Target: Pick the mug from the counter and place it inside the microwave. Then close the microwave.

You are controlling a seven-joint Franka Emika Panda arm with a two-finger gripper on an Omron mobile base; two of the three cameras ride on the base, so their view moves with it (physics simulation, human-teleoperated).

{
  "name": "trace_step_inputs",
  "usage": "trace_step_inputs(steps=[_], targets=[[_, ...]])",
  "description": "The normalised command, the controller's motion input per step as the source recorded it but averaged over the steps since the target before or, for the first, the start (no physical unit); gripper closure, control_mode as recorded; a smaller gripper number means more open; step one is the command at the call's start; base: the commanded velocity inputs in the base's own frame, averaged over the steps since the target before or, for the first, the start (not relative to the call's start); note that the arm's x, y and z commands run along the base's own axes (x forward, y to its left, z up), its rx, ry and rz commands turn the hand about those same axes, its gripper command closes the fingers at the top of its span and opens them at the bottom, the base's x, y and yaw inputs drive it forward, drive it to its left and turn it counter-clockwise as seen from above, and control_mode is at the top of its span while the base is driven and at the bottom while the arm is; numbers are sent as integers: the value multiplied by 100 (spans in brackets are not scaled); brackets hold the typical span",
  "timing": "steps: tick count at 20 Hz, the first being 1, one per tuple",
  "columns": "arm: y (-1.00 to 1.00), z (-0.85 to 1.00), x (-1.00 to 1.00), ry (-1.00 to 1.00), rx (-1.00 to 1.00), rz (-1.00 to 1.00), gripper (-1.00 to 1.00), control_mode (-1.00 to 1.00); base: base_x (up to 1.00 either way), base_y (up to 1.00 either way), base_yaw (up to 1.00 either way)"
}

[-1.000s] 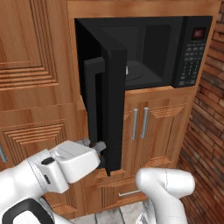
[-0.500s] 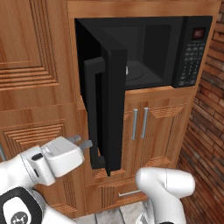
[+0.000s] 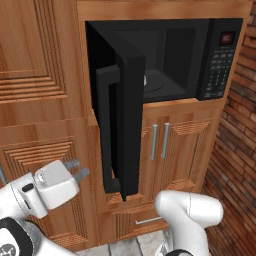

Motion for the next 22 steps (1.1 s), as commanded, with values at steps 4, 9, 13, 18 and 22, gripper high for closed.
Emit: trace_step_inputs(steps=[4, 9, 13, 18, 22], targets=[[5, -7, 18, -8, 0, -1, -100, -100, 0, 0, 0], [-10, 0, 1, -17, 4, -1, -100, -100, 0, 0, 0], [-37, 0, 0, -10, 6, 0, -100, -100, 0, 0, 0], [-54, 0, 0, 0, 1, 0, -100, -100, 0, 0, 0], [-59, 0, 0, 11, 0, 0, -100, -100, 0, 0, 0]])
